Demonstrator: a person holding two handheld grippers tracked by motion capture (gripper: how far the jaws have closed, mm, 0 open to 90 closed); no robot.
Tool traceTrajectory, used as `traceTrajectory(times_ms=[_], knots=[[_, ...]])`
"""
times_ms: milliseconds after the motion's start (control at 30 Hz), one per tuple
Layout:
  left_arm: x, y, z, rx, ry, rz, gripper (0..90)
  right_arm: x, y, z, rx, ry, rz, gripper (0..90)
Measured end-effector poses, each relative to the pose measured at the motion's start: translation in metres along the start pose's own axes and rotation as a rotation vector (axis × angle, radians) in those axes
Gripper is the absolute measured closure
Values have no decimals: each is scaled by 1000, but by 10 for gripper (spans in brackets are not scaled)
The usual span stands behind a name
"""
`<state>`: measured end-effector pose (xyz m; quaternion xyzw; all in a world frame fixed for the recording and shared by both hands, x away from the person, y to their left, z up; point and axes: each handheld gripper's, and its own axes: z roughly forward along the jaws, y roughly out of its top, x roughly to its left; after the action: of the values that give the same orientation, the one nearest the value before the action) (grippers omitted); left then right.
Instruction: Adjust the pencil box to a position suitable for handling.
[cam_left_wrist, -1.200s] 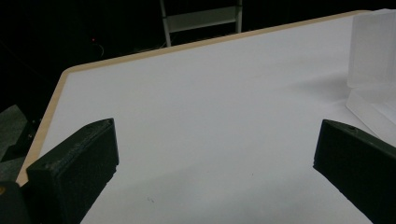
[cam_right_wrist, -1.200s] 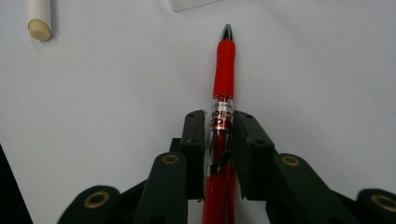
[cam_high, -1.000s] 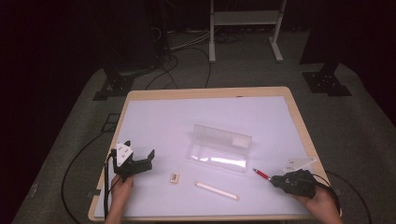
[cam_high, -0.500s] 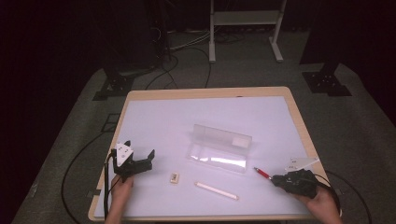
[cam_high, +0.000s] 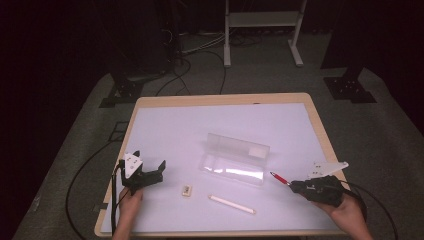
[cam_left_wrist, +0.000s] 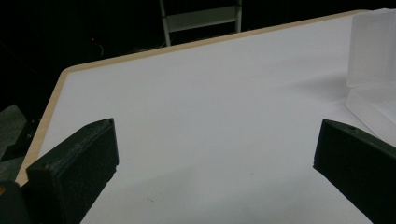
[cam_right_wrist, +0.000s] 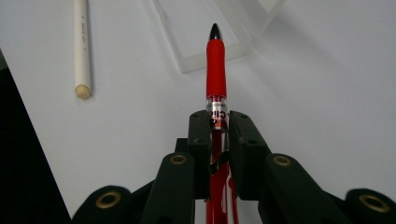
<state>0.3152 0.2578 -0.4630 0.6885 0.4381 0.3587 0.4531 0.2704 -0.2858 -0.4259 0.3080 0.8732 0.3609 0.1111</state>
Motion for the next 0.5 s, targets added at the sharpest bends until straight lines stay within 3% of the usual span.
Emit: traceTrajectory(times_ms=[500], knots=[[0,0,0,-1,-1,-3,0,9,37,0,-7,18,-77,788]])
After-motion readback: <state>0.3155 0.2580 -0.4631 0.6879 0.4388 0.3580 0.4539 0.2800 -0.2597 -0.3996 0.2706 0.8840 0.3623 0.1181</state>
